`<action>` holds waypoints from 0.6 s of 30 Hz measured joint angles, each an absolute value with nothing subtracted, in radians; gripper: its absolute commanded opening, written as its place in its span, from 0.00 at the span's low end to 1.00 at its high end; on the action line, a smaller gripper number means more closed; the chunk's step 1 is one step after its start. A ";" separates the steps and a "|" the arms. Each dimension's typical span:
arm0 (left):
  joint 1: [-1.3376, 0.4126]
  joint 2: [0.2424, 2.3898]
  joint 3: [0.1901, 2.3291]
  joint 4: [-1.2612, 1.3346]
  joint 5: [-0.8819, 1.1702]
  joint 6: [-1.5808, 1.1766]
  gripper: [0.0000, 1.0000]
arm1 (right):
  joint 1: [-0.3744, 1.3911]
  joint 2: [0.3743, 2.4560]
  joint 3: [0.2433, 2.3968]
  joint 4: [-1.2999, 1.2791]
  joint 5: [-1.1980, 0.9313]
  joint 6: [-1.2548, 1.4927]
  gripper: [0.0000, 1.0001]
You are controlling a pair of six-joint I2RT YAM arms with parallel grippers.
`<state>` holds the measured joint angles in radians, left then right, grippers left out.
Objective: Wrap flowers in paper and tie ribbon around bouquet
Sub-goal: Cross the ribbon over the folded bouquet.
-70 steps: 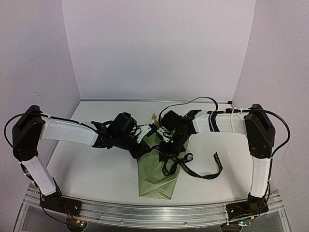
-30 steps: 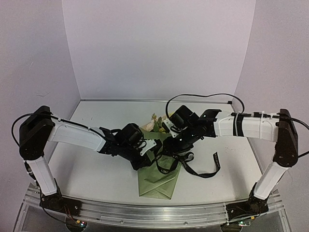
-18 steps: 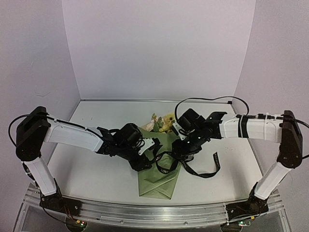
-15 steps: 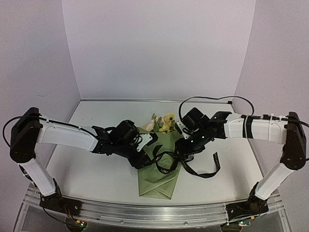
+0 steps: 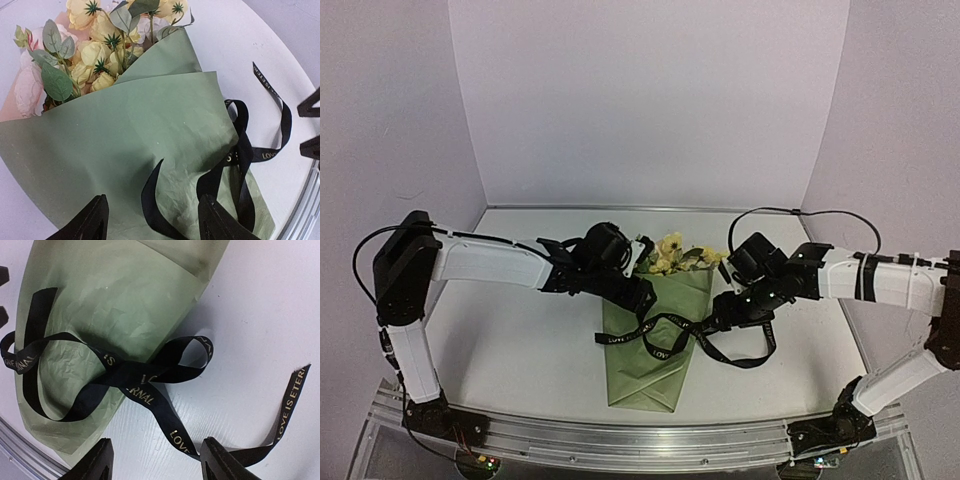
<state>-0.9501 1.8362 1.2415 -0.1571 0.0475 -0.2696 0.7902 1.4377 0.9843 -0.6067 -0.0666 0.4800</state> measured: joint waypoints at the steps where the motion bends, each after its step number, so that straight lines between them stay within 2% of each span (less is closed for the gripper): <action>1: -0.950 1.856 1.259 -0.165 0.047 -0.292 0.62 | 0.789 1.426 0.974 -0.608 -0.062 0.485 0.63; 8: -0.950 1.934 1.315 -0.249 0.031 -0.381 0.58 | 0.769 1.376 0.908 -0.612 -0.045 0.498 0.64; 18: -0.950 1.967 1.329 -0.273 0.041 -0.451 0.40 | 0.759 1.378 0.883 -0.611 -0.053 0.477 0.65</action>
